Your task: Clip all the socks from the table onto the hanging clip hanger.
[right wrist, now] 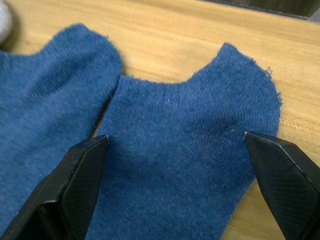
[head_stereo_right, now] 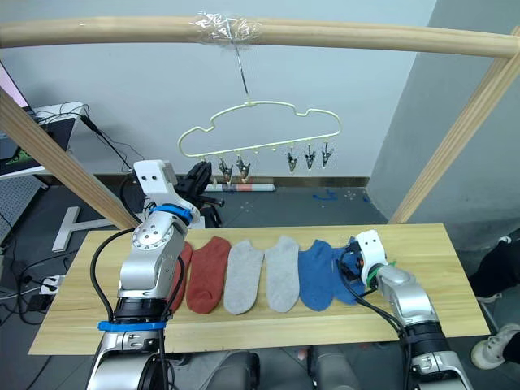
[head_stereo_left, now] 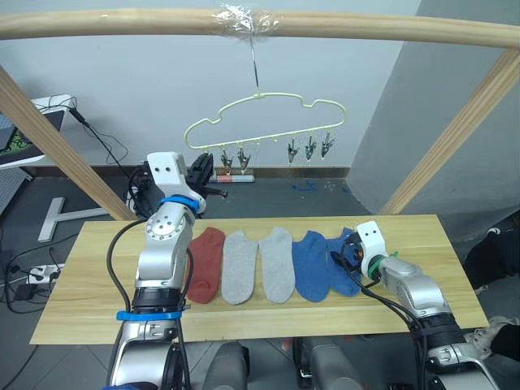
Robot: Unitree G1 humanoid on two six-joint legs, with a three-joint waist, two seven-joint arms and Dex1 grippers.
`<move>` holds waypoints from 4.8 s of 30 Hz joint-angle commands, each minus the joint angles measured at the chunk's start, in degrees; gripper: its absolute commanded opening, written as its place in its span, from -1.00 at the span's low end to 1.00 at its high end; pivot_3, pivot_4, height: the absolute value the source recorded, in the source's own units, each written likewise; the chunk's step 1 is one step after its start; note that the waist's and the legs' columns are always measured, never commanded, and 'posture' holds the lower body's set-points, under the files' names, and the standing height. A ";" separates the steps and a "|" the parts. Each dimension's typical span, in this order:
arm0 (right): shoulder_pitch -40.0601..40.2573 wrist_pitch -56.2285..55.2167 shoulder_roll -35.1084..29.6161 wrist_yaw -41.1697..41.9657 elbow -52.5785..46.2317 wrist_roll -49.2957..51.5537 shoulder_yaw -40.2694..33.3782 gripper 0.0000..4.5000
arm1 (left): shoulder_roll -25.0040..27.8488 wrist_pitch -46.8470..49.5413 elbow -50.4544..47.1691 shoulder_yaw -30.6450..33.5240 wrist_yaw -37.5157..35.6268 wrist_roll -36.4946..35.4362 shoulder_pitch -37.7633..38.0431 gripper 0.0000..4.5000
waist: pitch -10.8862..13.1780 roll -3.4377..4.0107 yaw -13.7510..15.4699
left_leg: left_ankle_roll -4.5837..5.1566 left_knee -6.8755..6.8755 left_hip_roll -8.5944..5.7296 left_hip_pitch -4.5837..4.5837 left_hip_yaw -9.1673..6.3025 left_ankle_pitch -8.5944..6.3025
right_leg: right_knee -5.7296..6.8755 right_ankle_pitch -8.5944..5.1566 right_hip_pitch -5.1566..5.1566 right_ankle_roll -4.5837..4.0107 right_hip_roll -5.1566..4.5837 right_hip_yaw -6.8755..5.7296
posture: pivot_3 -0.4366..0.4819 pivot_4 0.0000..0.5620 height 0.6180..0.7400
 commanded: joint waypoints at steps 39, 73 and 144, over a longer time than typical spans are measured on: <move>-12.75 -37.43 0.39 13.91 -7.04 -22.35 22.66 -0.98 | 5.75 26.91 -10.01 11.62 -6.18 -27.95 0.78 -1.00 | 0.01 -0.11 0.17 | -0.59 -0.05 0.10 0.38 0.01 0.33 | 0.23 0.00 0.13 0.01 0.14 0.08 | 0.06 -0.29 1.00; -32.94 -47.35 13.03 4.22 17.66 -34.10 26.52 -0.98 | 2.88 31.61 -15.44 10.11 -3.06 -33.23 0.43 -1.00 | 0.03 -0.12 0.38 | -0.59 -0.04 0.03 0.04 -0.70 0.33 | 0.21 0.17 0.02 -0.28 -0.05 -0.34 | 0.13 -0.27 1.00; -10.93 -5.16 14.69 13.00 -19.12 4.11 3.57 1.00 | 8.25 16.55 -30.57 -0.47 -4.93 -20.08 16.32 0.36 | 0.12 -0.02 3.13 | -0.67 -0.07 0.07 -0.37 -1.14 0.36 | -0.08 0.06 0.00 -0.27 -0.13 -1.12 | 0.20 -0.29 1.00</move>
